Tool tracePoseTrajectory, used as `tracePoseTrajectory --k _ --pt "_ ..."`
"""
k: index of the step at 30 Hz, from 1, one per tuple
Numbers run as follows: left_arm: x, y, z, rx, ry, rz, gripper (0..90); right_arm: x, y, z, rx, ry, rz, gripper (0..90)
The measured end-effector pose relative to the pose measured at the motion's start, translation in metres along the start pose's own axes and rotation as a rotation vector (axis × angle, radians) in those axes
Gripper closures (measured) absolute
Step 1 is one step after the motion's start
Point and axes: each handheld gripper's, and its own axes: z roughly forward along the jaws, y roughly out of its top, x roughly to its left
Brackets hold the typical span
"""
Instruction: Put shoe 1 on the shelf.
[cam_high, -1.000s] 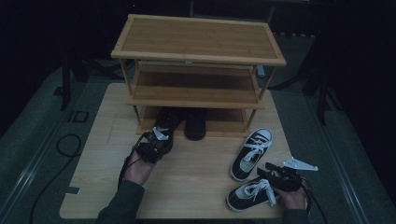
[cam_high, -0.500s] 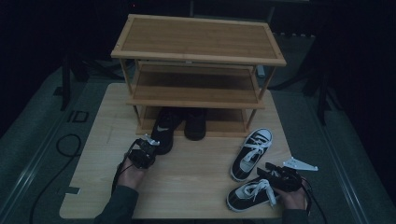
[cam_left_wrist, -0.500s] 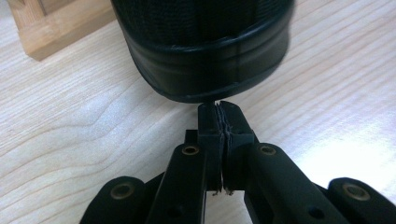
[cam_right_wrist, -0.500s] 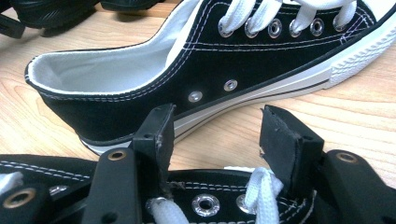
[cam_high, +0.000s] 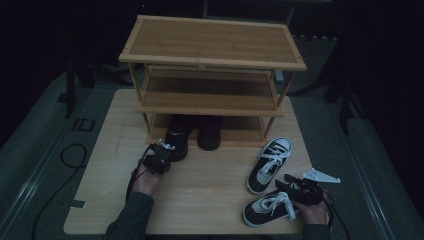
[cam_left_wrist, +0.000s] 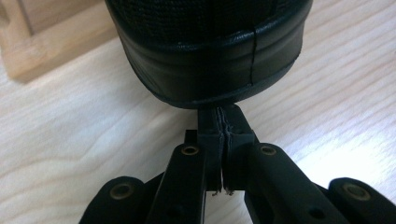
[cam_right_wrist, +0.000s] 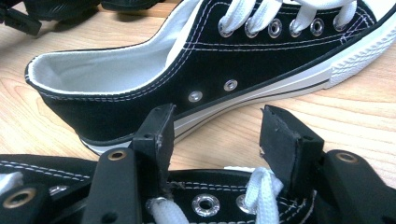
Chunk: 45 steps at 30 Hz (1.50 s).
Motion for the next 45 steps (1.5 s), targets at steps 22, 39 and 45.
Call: tracePoseTrajectory --k 22,39,45 --pt "-0.012 0.043 0.026 0.063 -0.065 -0.006 89.2 0.000 0.000 0.000 0.002 0.003 0.001 44.7" --pt "-0.003 0.053 0.033 0.067 -0.071 -0.056 88.9 0.000 0.000 0.000 0.001 0.003 0.001 44.7" --pt "-0.003 0.051 0.032 0.060 -0.073 -0.039 83.0 -0.001 0.000 0.000 0.002 0.008 0.003 44.7"
